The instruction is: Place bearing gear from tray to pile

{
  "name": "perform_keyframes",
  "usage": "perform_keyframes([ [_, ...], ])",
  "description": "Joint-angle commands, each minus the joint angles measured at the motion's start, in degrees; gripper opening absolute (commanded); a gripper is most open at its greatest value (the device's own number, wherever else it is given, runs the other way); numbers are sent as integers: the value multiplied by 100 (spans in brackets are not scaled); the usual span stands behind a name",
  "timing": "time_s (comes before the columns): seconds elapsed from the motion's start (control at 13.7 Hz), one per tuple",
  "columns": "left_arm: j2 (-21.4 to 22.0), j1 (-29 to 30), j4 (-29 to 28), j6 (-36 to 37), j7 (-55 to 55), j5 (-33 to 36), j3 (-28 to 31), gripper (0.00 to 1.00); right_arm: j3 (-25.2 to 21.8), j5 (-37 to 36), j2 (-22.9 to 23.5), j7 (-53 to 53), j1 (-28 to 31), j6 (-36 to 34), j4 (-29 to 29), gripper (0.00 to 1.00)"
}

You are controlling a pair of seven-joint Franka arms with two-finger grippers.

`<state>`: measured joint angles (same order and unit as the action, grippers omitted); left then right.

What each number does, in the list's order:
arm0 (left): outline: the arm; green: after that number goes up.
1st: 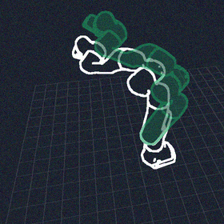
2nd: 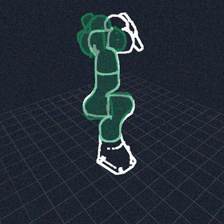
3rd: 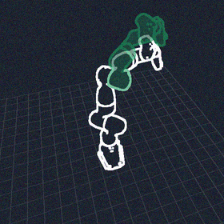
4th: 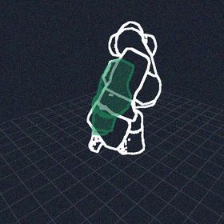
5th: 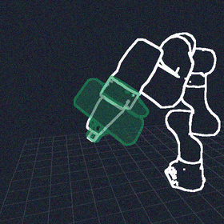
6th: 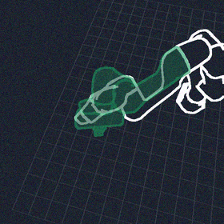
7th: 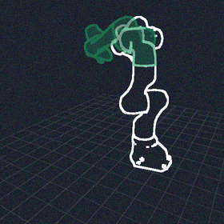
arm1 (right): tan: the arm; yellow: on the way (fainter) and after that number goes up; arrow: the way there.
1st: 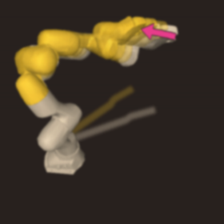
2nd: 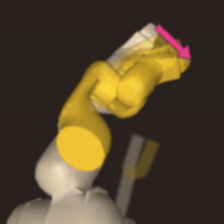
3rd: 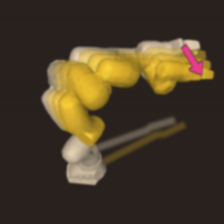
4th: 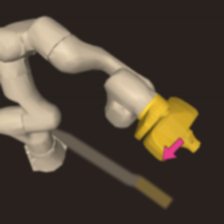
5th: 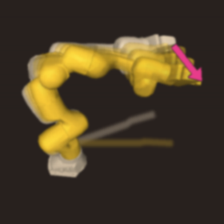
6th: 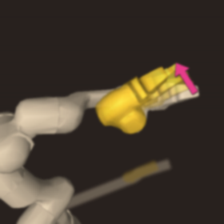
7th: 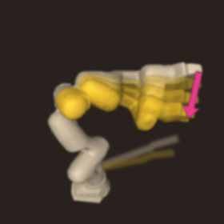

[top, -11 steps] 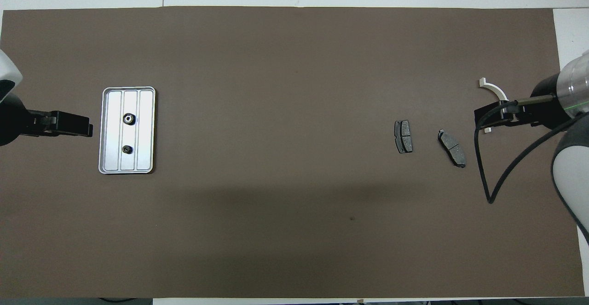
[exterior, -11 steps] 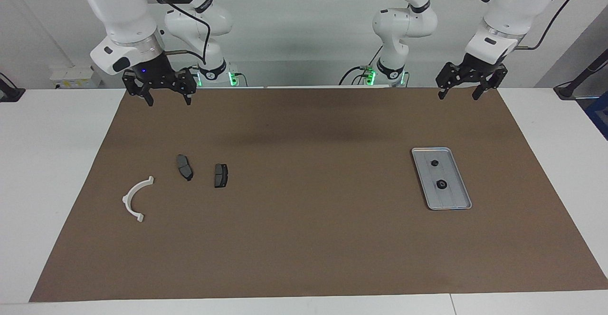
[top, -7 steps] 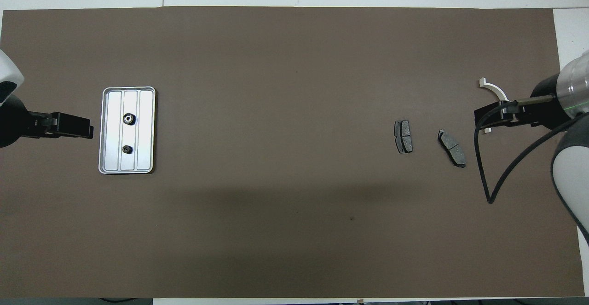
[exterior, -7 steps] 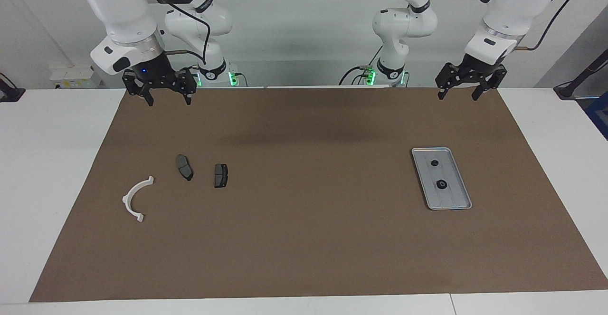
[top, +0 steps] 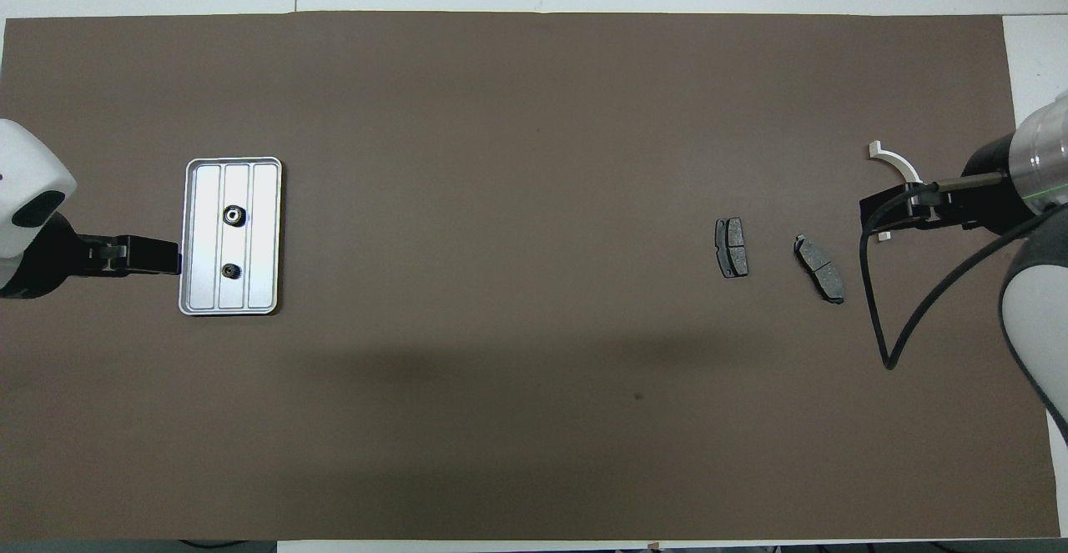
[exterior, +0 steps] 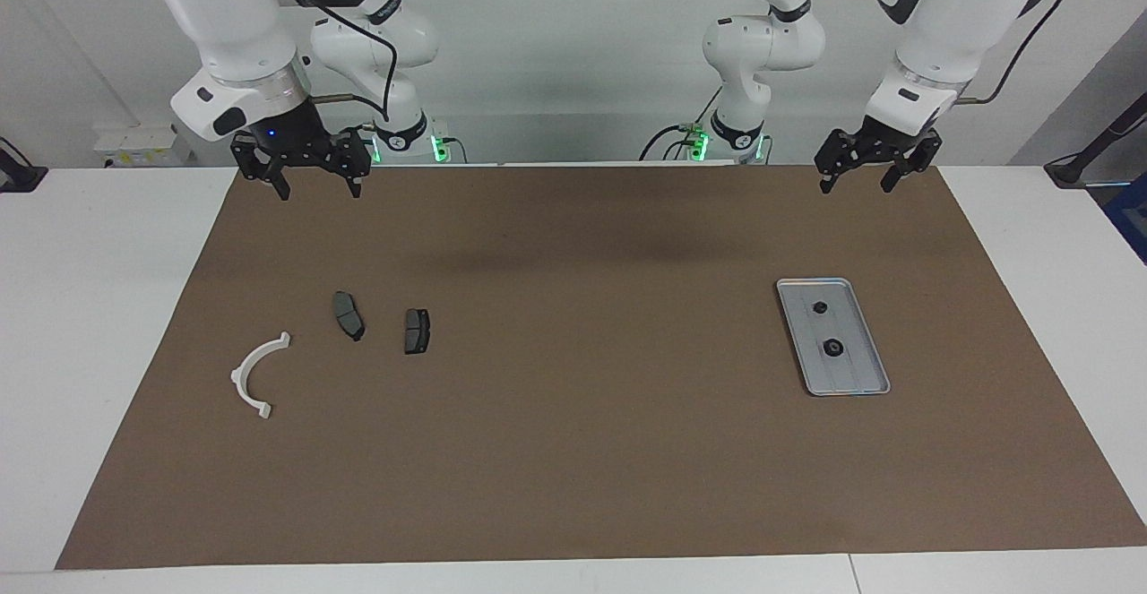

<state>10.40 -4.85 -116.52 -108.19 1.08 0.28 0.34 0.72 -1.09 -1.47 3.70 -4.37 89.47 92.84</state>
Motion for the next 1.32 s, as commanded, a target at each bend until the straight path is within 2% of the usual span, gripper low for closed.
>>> perform_keyframes([
  [0.0, -440, 45, -519, -911, -126, 78, 1, 99, -10, 56, -152, -133, 24, 106, 173, 100],
  [0.22, -767, 141, -889, -1765, -283, 78, 1, 99, -10, 56, -152, -177, 42, 79, 164, 100],
  [0.44, -916, 370, -1197, -2372, -688, 78, -8, 98, -10, 56, -152, -439, 50, 44, 164, 100],
  [0.95, -1619, 538, -1206, -2927, -935, 78, -8, 94, -19, 56, -152, -519, 59, 70, 173, 100],
  [1.24, -1655, 529, -1294, -2962, -935, 78, -8, 92, -19, 56, -160, -511, 68, 62, 182, 100],
])
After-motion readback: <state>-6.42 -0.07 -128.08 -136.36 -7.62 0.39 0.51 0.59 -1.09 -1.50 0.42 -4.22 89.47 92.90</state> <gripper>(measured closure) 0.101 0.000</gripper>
